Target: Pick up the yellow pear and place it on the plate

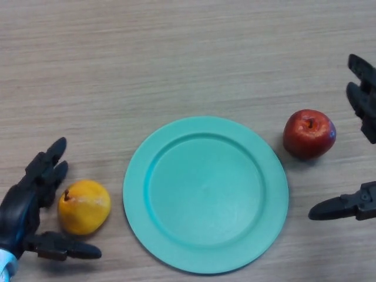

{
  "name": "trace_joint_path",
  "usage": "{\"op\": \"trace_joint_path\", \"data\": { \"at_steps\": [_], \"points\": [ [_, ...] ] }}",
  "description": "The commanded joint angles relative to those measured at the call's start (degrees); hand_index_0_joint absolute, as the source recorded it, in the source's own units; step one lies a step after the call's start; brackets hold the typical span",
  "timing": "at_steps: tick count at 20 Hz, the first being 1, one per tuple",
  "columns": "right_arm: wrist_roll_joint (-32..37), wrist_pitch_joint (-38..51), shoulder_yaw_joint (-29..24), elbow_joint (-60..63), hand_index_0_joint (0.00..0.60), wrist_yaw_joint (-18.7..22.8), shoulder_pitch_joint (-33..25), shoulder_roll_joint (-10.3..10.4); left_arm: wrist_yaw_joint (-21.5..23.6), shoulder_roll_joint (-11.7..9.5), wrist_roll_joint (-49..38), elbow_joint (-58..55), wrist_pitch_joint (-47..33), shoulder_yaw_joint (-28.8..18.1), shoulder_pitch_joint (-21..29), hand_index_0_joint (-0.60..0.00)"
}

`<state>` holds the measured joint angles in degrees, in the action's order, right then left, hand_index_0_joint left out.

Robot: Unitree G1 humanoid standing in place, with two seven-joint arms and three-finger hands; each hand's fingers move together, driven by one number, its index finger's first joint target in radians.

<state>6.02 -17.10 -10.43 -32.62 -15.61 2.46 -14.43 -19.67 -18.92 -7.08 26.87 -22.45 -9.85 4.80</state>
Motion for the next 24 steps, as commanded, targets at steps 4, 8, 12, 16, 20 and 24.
{"op": "trace_joint_path", "data": {
  "at_steps": [4, 8, 12, 16, 20, 24],
  "points": [
    [2.3, 5.5, -4.4, -4.4, 0.0, 1.0, -0.5, -1.2, 1.1, -3.1, 8.0, 3.0, -12.0, 0.5, 2.0, -0.6],
    [2.4, 6.1, -4.6, -4.1, 0.0, 0.9, -0.2, -1.1, 2.9, -4.2, 9.7, 3.1, -16.1, -0.8, 2.1, -0.6],
    [1.6, 7.1, -4.1, -3.3, 0.0, 1.4, -0.5, -1.1, 2.4, -4.6, 6.0, -7.8, -11.8, -4.0, -0.3, -0.6],
    [1.4, 6.1, -4.0, -3.8, 0.0, 1.5, -0.9, -1.3, 2.4, -2.4, 5.0, -20.8, -7.2, -4.2, -1.3, -0.6],
    [1.9, 6.3, -3.6, -3.5, 0.0, 2.0, -1.3, -1.3, -4.9, 0.0, -0.9, -31.4, 7.7, 1.2, 0.6, -0.6],
    [3.2, 4.8, -4.4, -4.3, 0.0, 1.6, -1.1, -1.4, 1.0, 4.2, 5.8, -27.3, 6.3, 8.5, 7.2, -0.6]
  ]
}}
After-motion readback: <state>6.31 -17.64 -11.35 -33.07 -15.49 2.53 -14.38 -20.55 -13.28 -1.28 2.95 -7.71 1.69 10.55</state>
